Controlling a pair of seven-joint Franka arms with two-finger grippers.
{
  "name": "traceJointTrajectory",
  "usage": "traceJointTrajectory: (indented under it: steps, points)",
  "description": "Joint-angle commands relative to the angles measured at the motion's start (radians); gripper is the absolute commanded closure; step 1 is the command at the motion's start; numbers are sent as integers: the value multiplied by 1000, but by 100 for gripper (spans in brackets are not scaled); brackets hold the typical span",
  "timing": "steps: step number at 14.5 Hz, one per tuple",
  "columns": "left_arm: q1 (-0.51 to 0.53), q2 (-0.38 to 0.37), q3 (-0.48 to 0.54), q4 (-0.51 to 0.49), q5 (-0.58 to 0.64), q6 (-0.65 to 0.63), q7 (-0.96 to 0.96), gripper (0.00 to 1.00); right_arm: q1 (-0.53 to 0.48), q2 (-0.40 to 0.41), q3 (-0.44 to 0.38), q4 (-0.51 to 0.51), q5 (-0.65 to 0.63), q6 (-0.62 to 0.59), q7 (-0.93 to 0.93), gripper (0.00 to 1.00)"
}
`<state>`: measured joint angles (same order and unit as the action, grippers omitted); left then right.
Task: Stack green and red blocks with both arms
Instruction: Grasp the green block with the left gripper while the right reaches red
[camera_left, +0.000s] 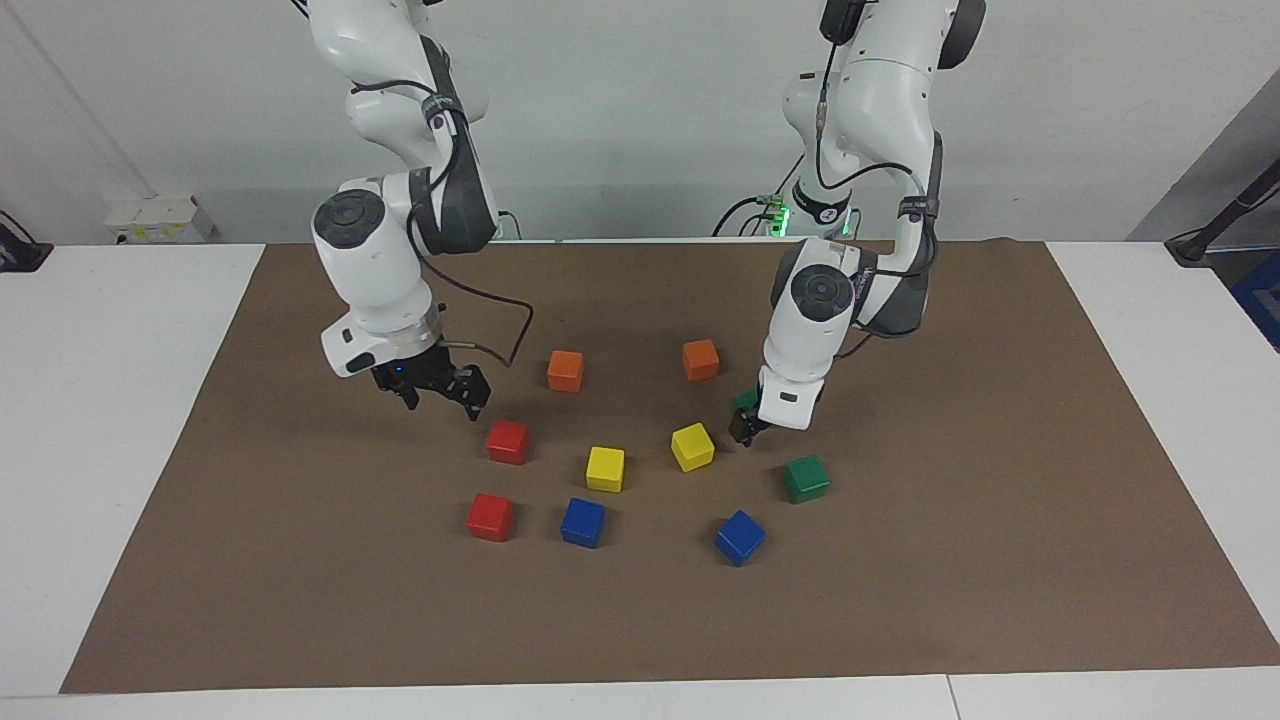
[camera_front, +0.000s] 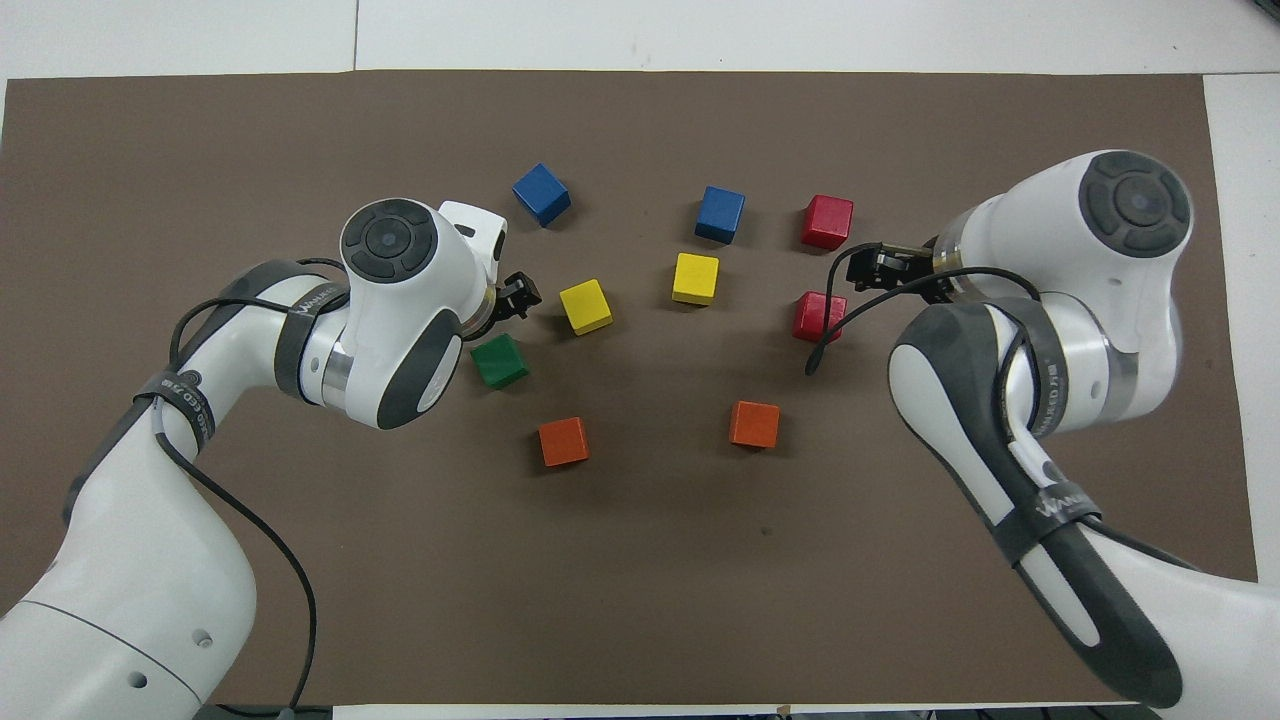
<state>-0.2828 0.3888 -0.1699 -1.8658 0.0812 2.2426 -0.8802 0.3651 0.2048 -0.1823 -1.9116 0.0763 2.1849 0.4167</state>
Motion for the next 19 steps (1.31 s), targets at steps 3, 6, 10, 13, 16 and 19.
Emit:
traceJointTrajectory:
  steps: [3,6,10,13,16,19]
  points:
    - [-30,-54,6,-141,22,147,-127,0,61,82,-2,14,4,58,25,0]
    - [-38,-56,6,-159,22,181,-160,6,71,119,-2,38,-1,59,27,0]
    - [-27,-57,9,-153,22,149,-206,100,74,151,-2,40,-4,93,25,0]
    - [86,-183,3,-161,16,-51,40,100,74,163,-2,36,-4,95,16,0]
    - [273,-266,6,-150,-63,-221,507,100,74,163,-2,26,-4,93,-16,0]
    - [439,-239,9,-156,-69,-128,936,100,75,168,-2,19,-4,93,-41,1]
